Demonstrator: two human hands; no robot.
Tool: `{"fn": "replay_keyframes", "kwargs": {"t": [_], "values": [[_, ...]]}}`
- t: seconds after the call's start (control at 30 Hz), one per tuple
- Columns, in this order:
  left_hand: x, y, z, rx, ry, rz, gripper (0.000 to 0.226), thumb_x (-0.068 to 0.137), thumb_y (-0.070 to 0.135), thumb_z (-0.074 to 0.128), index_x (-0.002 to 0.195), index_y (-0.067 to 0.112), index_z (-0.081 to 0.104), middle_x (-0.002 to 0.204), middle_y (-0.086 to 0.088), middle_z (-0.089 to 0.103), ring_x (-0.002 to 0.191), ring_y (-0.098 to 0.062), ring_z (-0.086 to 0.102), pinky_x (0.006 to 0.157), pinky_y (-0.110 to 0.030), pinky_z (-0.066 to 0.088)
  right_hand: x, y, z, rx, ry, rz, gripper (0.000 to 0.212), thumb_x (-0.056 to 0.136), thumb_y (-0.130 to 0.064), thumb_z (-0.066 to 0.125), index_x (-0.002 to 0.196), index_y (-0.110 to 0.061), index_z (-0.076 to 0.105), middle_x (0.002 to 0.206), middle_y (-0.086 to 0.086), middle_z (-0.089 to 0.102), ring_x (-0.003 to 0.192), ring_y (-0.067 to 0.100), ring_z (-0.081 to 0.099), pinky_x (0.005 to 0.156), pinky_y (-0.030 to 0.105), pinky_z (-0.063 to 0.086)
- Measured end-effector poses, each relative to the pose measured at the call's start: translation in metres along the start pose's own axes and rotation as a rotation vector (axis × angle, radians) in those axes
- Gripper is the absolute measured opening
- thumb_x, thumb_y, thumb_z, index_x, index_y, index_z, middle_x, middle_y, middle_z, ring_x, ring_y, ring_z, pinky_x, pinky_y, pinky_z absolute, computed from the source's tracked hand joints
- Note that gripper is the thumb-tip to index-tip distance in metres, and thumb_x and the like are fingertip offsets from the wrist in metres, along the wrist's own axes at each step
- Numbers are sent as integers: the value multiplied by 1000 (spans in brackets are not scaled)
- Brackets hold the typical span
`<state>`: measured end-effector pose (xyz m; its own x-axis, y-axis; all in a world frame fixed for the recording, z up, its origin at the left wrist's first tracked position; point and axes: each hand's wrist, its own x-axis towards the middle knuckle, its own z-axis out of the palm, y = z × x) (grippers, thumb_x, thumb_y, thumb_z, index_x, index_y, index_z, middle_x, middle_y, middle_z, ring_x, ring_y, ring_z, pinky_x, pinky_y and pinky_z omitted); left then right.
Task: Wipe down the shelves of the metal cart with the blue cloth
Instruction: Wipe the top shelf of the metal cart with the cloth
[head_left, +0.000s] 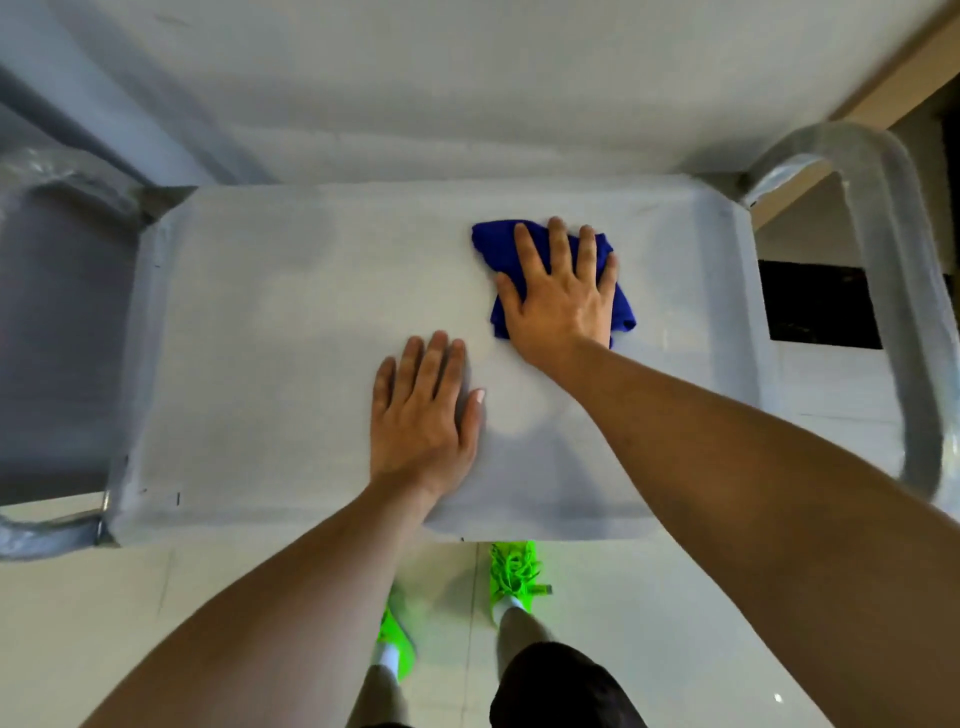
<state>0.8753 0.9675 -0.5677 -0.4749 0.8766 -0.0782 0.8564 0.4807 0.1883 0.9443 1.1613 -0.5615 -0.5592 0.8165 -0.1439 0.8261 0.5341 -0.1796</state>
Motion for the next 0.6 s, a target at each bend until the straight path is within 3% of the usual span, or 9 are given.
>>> {"fn": "replay_keyframes", "kwargs": {"t": [0.3,0.6], "values": [[-1,-1,1,-15,34,5,60,103,48,34,155,18,36,162,-6,32,150,-28,25,122,-49,17,57,-1,-8,-9,42,-32,65,99,-61,18,158,-32,18,166,7,17,151,39,6,118,62,7],[-7,-6,-2,12,-35,9,62,103,50,27,157,20,28,165,-4,26,152,-25,17,123,-45,11,-23,-6,1,63,2,34,64,101,-62,18,158,-33,14,167,4,10,152,38,-2,120,62,3]]}}
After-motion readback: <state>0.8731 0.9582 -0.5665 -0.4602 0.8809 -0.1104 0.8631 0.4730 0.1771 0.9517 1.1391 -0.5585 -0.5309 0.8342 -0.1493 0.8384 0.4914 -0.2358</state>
